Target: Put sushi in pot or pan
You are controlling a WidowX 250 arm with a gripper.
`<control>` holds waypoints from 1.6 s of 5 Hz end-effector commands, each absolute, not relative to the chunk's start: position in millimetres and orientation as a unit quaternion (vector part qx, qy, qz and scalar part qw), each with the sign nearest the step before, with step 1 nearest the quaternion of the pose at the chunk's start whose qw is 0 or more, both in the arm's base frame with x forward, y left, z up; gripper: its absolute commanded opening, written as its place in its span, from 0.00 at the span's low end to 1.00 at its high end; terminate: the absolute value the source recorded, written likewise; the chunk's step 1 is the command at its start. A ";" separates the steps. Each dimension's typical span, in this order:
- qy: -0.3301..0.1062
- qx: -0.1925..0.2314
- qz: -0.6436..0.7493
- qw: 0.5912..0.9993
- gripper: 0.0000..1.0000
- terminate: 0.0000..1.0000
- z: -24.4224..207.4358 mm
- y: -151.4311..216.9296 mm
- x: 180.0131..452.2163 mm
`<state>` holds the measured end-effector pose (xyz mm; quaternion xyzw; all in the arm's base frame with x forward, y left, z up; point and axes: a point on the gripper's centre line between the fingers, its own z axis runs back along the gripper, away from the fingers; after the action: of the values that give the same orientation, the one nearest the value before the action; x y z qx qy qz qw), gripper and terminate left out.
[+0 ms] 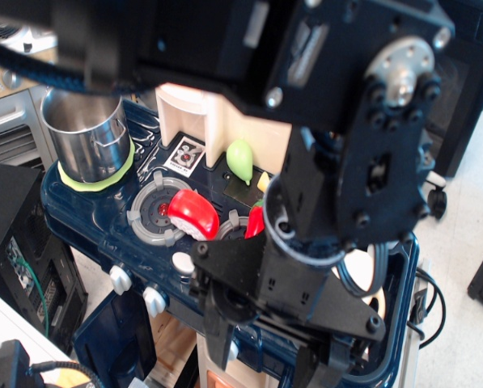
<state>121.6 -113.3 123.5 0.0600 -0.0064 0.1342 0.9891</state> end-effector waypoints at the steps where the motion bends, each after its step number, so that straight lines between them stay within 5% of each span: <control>1: -0.006 0.060 0.134 0.989 1.00 0.00 123.5 -113.3 121.6; 4: -0.025 0.092 0.159 0.983 1.00 0.00 125.1 -59.4 183.7; 5: -0.052 0.103 0.284 0.952 1.00 0.00 125.2 -31.4 210.2; 8: -0.094 -0.006 0.622 0.777 1.00 0.00 96.6 22.3 245.0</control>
<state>247.0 21.9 80.6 0.0013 -0.0920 0.6455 0.7582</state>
